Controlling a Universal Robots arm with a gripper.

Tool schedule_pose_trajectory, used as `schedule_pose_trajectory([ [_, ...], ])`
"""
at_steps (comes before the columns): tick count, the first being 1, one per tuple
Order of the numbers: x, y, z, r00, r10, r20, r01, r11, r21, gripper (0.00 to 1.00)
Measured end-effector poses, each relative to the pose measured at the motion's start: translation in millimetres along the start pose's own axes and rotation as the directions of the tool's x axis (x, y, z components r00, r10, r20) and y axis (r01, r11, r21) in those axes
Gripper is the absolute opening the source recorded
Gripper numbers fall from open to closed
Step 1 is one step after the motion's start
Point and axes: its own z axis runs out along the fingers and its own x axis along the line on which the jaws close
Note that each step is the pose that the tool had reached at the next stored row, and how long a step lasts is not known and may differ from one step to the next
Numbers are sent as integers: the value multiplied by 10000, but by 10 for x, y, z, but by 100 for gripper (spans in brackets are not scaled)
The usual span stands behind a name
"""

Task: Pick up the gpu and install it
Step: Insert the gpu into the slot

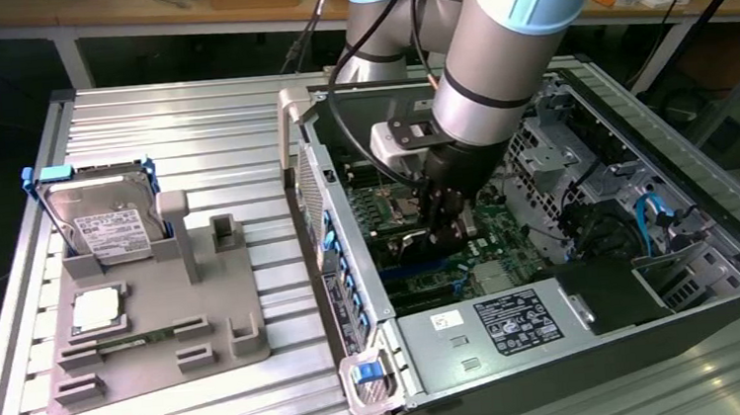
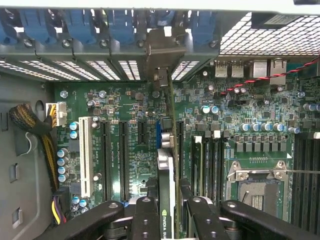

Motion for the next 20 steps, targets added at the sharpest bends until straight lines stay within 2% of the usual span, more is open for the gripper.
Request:
schedule_pose_trajectory([
  [20, 76, 4, -3, 10000, 15, 37, -15, 10000, 84, 27],
])
